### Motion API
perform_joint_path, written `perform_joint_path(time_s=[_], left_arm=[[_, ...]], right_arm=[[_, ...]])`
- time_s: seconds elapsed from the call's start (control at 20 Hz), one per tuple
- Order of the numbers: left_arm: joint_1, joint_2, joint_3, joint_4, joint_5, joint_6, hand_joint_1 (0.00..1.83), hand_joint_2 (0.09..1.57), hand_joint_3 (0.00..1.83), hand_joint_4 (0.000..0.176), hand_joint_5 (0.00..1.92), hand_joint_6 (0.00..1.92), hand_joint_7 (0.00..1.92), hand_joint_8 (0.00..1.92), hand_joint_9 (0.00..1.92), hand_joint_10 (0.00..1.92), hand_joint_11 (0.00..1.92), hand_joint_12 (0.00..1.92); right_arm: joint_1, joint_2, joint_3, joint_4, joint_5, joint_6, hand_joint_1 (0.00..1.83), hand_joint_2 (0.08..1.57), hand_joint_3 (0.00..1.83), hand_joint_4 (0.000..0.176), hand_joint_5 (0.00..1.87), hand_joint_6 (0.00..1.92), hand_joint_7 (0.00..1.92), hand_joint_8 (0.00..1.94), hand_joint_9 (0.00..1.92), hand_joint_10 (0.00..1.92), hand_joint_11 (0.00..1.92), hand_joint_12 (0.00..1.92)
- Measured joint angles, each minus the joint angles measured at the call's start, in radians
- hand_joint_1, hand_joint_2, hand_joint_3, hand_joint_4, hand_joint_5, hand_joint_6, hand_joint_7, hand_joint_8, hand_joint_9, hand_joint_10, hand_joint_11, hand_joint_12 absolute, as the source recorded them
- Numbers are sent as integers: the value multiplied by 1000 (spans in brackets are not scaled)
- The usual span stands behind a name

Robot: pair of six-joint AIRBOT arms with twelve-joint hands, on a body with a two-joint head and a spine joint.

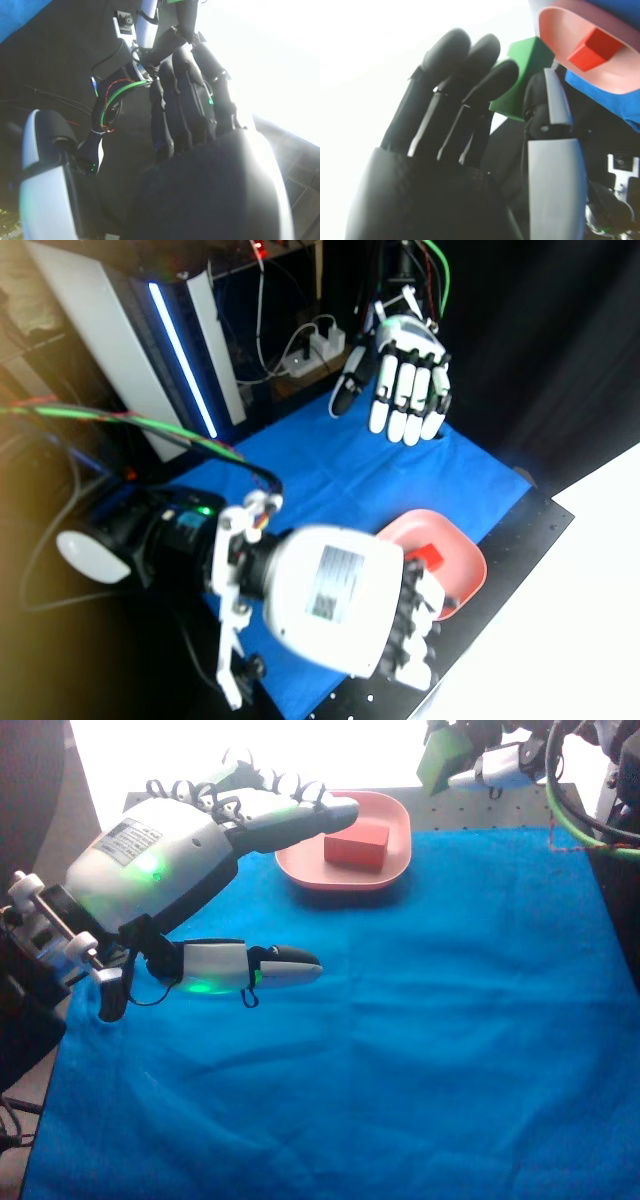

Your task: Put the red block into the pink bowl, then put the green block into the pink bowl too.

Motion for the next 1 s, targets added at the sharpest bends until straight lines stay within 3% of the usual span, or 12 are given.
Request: perform_joint_path(time_s=[0.05,0.1,0.15,0.3,0.45,0.5,0.6,0.75,0.8,0.9,0.95,1.0], left_arm=[[0,0,0,4,-3,-1,799,886,0,68,394,2,423,2,392,1,0,981],[0,0,0,5,-6,-1,800,891,0,58,386,1,413,1,392,1,0,1001],[0,-1,0,3,-8,-1,829,879,0,62,404,9,419,3,391,0,0,1002],[0,-13,3,3,-13,-5,854,873,0,47,422,10,438,6,402,5,0,942],[0,-24,4,24,-11,-10,828,879,3,43,427,6,443,3,418,8,0,991],[0,-24,4,22,-11,-11,802,881,3,58,421,3,454,5,424,9,0,945],[0,-24,4,22,-13,-23,813,893,3,60,418,5,470,7,433,9,0,922],[0,-26,4,37,-12,-32,777,897,1,55,421,3,490,7,455,11,11,925],[0,-26,4,41,-13,-34,786,892,0,50,417,1,484,4,452,9,1,924],[0,-26,-1,41,-13,-35,796,887,0,79,413,1,497,4,456,6,0,923],[0,-28,-1,44,-14,-39,797,888,0,83,412,0,497,3,456,6,0,919],[0,-32,-1,45,-14,-43,786,885,0,58,415,1,497,3,463,8,0,920]], right_arm=[[0,-2,6,7,0,0,1281,1062,0,0,1080,619,1142,923,1097,734,858,1309],[0,-4,10,11,1,0,1282,1070,1,0,1075,593,1120,983,1096,837,851,1413],[1,-6,12,11,0,0,1275,1087,2,0,1074,555,1063,1112,1062,1170,885,1610],[3,-26,25,14,1,0,1277,1087,0,0,1100,495,1049,1151,1052,1377,960,1701],[8,-59,42,-17,-13,0,1286,1069,1,0,1085,523,1132,993,1231,1079,1097,1528],[13,-69,48,-31,-25,0,1282,1072,3,0,1037,647,1142,945,1186,886,1011,1391],[23,-87,66,-56,-39,0,1276,1069,3,0,1042,684,1141,915,1172,635,904,1309],[24,-113,89,-75,-53,0,1286,1067,0,0,1088,570,1126,969,1167,679,904,1306],[25,-117,93,-85,-61,1,1267,1114,2,0,992,700,1016,1171,1015,918,782,1505],[29,-126,109,-100,-77,0,1254,1144,2,0,966,714,932,1327,837,1258,581,1780],[33,-129,118,-109,-84,1,1252,1151,1,0,960,718,917,1356,795,1348,549,1838],[35,-132,121,-115,-87,0,1253,1147,0,0,979,692,916,1365,781,1479,557,1867]])
